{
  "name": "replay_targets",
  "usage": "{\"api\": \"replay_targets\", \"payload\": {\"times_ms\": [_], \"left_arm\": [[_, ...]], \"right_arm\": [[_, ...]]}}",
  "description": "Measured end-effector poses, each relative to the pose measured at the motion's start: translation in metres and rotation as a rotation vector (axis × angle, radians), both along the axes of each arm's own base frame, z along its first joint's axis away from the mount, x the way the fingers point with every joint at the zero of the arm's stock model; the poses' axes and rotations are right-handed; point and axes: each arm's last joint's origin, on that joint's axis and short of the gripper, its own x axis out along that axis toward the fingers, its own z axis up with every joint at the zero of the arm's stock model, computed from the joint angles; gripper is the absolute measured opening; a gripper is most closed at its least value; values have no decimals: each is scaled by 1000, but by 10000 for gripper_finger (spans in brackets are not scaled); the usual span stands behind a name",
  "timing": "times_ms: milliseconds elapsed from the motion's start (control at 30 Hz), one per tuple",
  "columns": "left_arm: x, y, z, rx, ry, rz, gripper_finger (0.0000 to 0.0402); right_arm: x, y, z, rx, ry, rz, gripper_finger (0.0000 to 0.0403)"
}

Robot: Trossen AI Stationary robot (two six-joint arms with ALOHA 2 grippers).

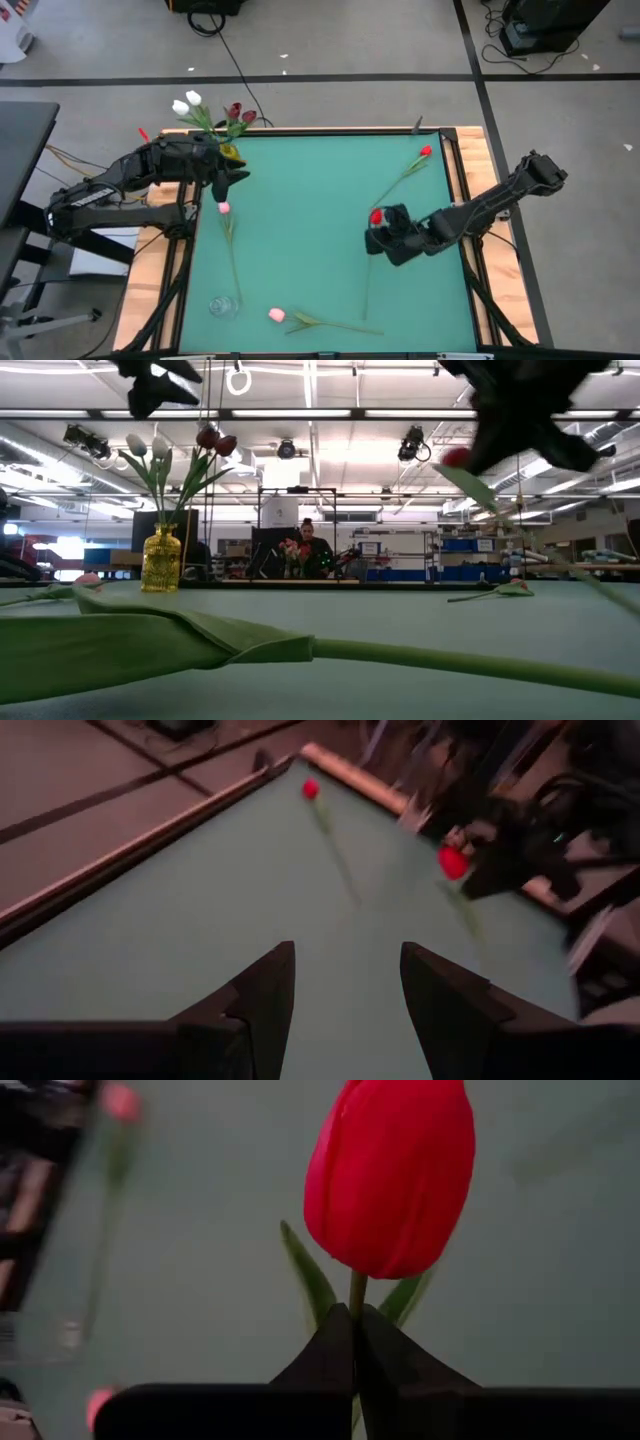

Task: Sort flowers into vase by color
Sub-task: Put the bottom red flower into the transparent vase

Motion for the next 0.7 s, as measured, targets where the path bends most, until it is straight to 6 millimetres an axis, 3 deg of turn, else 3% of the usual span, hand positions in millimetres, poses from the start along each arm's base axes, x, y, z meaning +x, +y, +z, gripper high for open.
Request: {"api": "replay_targets", "payload": {"times_ms": [333,533,700], "left_arm": [[40,-14,0,-147,-76,-176,187],[71,-31,1,-123,-155,-287,187],[99,-40,1,-43,-239,-282,188]], "right_arm": [[44,-36,74,-401,-163,215,7],[61,-57,104,-570,-309,328,7],[68,-70,120,-644,-457,393,7]]}}
